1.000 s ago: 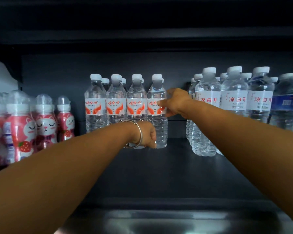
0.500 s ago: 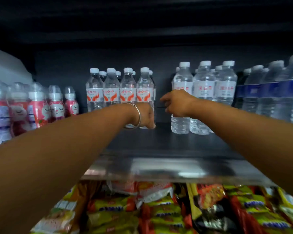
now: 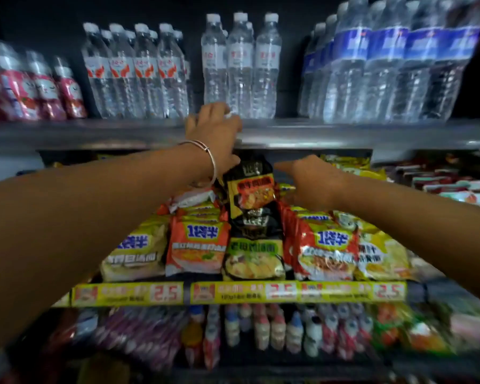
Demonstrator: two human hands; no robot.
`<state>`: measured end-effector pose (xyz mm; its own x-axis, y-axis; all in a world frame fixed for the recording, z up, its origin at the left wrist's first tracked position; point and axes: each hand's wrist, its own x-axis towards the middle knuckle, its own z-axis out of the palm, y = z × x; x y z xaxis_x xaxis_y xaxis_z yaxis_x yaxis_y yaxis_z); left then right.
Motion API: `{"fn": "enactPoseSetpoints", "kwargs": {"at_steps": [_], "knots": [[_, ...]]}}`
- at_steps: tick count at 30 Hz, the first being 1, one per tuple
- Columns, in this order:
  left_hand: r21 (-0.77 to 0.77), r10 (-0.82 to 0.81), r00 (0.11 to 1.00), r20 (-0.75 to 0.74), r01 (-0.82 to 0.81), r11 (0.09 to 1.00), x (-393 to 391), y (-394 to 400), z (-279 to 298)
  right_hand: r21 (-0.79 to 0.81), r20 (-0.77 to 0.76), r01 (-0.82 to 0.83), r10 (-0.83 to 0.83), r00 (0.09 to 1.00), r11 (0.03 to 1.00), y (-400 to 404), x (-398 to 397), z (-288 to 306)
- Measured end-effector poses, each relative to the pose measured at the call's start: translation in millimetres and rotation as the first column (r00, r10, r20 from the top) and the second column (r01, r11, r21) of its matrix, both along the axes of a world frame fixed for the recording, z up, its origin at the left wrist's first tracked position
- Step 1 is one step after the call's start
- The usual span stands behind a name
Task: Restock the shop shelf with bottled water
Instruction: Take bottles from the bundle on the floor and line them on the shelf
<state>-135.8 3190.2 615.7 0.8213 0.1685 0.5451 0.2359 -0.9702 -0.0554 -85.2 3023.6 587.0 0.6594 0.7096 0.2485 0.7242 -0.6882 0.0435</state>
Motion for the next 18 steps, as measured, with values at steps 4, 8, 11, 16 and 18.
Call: {"fn": "enactPoseSetpoints", "kwargs": {"at_steps": [4,8,11,16,18], "knots": [[-0.005,-0.076,0.997,0.021,0.076,0.997,-4,-33,-59,-0.03,-0.065,0.014,-0.016,0.998,0.999,-29,-1,-60],[-0.066,-0.223,0.974,-0.041,0.22,0.973,2,-61,-140,-0.061,-0.185,0.029,-0.04,0.982,0.998,-40,8,-127],[-0.178,-0.327,0.926,-0.191,0.295,0.939,7,-76,-217,-0.107,-0.295,0.016,-0.048,0.954,0.994,-44,15,-194],[-0.297,-0.381,0.85,-0.364,0.282,0.912,8,-85,-363,-0.201,-0.477,0.021,-0.117,0.871,0.979,-46,20,-338],[-0.341,-0.394,0.803,-0.446,0.254,0.905,5,-86,-426,-0.232,-0.533,0.037,-0.159,0.831,0.972,-49,18,-404]]}}
